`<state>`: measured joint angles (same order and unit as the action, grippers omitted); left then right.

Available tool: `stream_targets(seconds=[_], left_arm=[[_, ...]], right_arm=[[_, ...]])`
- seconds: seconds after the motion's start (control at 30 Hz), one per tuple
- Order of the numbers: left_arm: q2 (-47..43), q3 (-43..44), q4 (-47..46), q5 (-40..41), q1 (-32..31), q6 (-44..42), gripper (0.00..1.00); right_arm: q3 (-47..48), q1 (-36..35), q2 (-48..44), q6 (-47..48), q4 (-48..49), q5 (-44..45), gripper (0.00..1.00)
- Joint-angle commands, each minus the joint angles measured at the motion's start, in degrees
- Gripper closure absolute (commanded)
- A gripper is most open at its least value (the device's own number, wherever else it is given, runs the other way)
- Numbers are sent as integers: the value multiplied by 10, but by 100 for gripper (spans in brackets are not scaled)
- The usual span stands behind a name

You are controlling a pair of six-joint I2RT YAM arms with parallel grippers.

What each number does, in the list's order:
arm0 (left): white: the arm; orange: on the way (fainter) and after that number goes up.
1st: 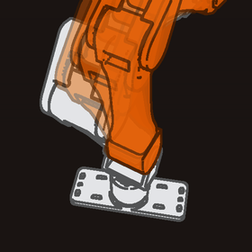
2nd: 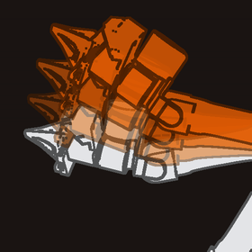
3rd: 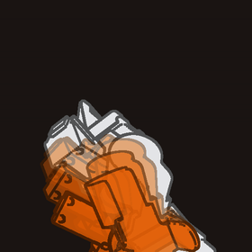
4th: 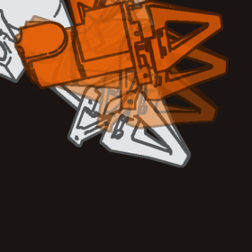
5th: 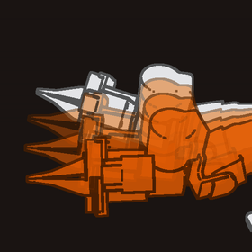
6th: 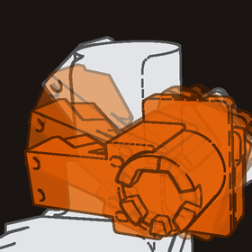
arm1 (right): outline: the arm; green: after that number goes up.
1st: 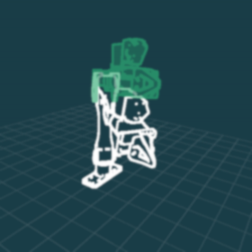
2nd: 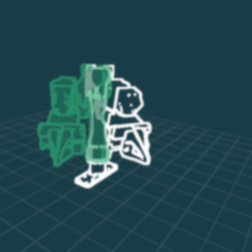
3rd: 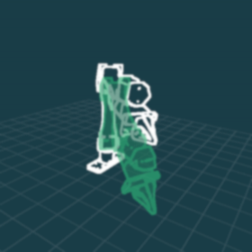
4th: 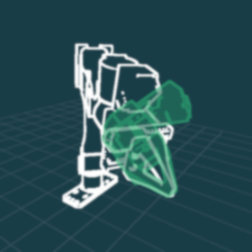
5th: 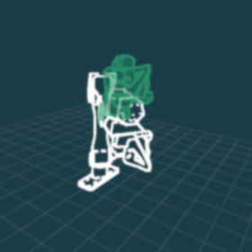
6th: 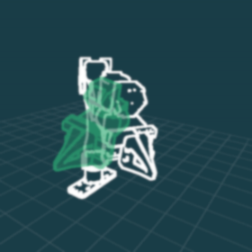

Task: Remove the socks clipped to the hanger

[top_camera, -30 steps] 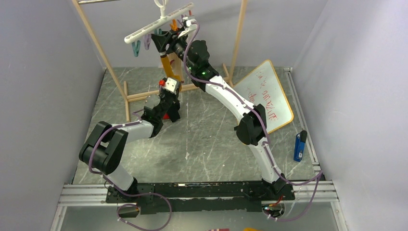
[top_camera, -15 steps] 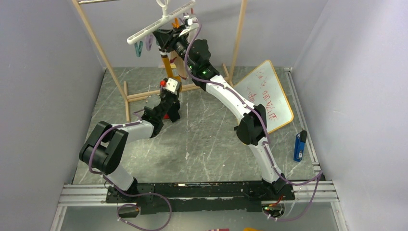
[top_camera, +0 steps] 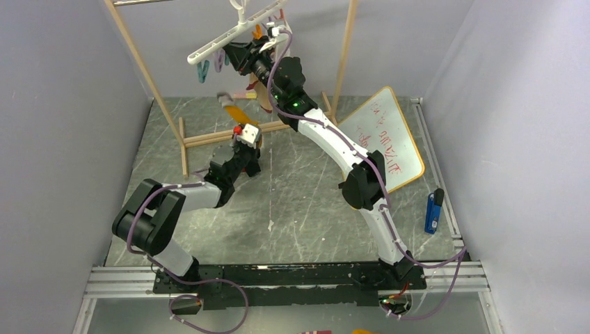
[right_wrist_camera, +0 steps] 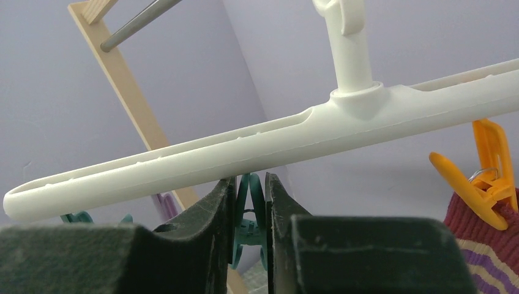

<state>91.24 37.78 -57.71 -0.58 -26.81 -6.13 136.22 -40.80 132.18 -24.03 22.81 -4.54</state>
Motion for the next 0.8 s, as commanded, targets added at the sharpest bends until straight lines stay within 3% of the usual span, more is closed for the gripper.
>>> stream_targets(seconds=[0.0, 0.37, 0.43, 0.47, 0.5, 0.53, 0.67, 0.77], left_arm=[[-45, -32, 36, 5, -11, 34, 95], [-50, -113, 82, 45, -60, 143, 92], [-52, -115, 89, 57, -67, 150, 73], [-55, -113, 95, 62, -70, 152, 56], [-60, -113, 102, 65, -71, 154, 18], [-67, -111, 113, 68, -73, 156, 5], [-118, -112, 170, 85, -81, 161, 3], [-184, -126, 218, 111, -83, 167, 2]], right_arm=[[4, 6, -14, 0, 30, 2, 97], [-7, 6, -17, -5, 33, -3, 96], [-12, 6, -20, -3, 34, -4, 92], [-17, 6, -23, -2, 36, -3, 88], [-24, 6, -27, -1, 38, -3, 84], [-31, 6, -31, 1, 41, -3, 79], [-63, 8, -53, 8, 43, -15, 50], [-98, 9, -73, 9, 48, -23, 37]])
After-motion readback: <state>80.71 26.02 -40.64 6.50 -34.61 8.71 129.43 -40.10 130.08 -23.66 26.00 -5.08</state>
